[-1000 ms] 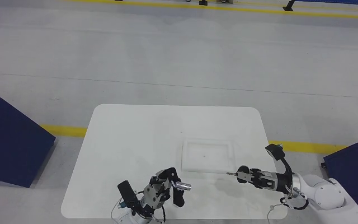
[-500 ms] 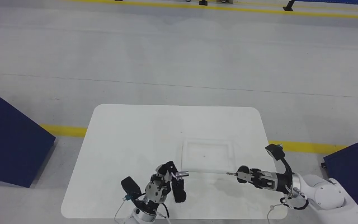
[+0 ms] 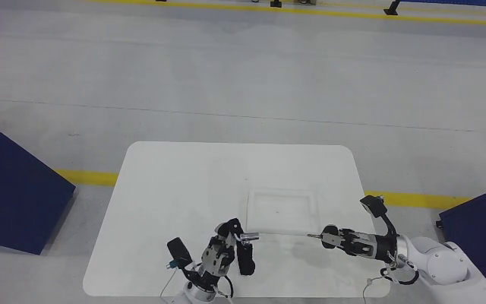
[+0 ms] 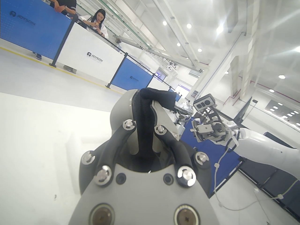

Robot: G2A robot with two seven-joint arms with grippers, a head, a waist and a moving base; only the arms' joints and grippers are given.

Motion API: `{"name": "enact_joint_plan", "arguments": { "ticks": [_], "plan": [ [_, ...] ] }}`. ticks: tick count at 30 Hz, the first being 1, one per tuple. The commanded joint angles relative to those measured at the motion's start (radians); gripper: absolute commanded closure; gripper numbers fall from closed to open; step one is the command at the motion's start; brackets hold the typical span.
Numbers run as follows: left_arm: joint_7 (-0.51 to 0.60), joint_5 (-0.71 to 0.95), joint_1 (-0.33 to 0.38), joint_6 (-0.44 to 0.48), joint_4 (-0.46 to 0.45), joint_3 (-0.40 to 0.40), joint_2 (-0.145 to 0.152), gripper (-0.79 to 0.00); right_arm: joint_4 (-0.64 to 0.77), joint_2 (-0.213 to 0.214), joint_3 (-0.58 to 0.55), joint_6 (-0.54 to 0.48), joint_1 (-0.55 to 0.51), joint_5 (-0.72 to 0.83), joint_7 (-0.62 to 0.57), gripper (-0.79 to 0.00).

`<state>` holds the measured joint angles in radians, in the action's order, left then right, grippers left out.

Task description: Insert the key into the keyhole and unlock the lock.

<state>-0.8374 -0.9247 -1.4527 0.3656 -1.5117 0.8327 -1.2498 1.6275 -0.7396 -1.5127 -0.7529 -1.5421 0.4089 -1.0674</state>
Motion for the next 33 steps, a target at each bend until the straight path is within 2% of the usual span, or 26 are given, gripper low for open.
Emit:
{"name": "enact_joint_plan", "arguments": {
  "ticks": [1, 10, 16, 26, 33],
  "plan": [
    [0.006, 0.009, 0.000, 0.043, -0.001, 0.002, -0.001, 0.000, 0.000, 0.000, 0.000, 0.000, 0.000, 0.000, 0.000, 0.000],
    [0.018, 0.028, -0.002, 0.144, 0.018, 0.018, -0.005, 0.000, 0.000, 0.000, 0.000, 0.000, 0.000, 0.000, 0.000, 0.000],
    [0.032, 0.065, -0.007, 0.181, 0.017, 0.028, -0.010, 0.000, 0.000, 0.000, 0.000, 0.000, 0.000, 0.000, 0.000, 0.000],
    [0.070, 0.143, -0.022, 0.184, -0.001, 0.027, -0.026, 0.000, 0.000, 0.000, 0.000, 0.000, 0.000, 0.000, 0.000, 0.000],
    [0.109, 0.200, -0.037, 0.155, -0.040, 0.036, -0.035, 0.000, 0.000, 0.000, 0.000, 0.000, 0.000, 0.000, 0.000, 0.000]
  ]
}}
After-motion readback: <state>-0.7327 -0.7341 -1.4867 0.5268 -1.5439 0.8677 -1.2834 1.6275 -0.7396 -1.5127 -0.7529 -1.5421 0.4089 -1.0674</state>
